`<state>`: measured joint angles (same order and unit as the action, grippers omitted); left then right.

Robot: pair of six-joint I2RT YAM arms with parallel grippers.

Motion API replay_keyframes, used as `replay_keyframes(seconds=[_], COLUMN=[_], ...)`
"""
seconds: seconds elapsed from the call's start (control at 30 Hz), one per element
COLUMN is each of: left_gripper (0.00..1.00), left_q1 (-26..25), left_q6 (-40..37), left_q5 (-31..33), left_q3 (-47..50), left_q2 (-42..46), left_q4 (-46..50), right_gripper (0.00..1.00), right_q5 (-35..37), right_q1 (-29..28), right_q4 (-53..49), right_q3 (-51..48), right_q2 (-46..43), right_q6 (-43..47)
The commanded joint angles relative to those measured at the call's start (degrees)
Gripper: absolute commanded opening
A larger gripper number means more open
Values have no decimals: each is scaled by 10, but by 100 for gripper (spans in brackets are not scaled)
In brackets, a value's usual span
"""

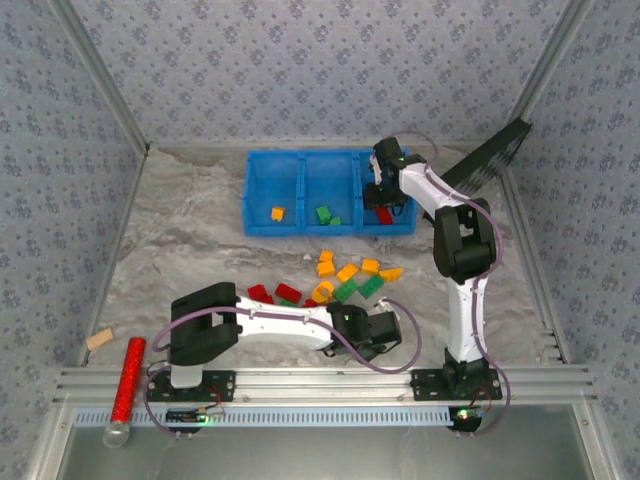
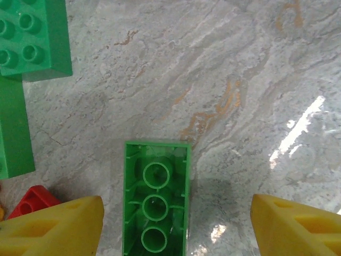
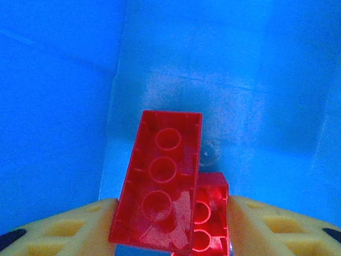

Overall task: Sort the legos into containers by color
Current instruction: Place the lego in the container, then pick up the lego from the middle-left of the table.

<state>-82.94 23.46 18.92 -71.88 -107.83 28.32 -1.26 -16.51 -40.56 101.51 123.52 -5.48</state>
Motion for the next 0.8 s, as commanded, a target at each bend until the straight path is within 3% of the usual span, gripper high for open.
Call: replay_keyframes(seconds=[0.0,0.23,0.53,0.77], left_gripper=[73,68,47,24], left_q1=[0,14,30,46], left_q6=[5,8,21,30], left_q5=[35,-3,-75,-125], left_q3=[-21,-7,13,26], left_q2=[-19,-30,-38,-33], left_q4=[26,18,0,-2], right_gripper=[58,61,62,62], right_q5=[-25,-29,-6,-10], right_q1=[2,-3,-10,-11], right_q4=[-15,-16,-43,-51], right_q3=[7,-17,-47,-165], right_q2=[-46,-95,-171,-295], right_q6=[-1,-12,-18,-42])
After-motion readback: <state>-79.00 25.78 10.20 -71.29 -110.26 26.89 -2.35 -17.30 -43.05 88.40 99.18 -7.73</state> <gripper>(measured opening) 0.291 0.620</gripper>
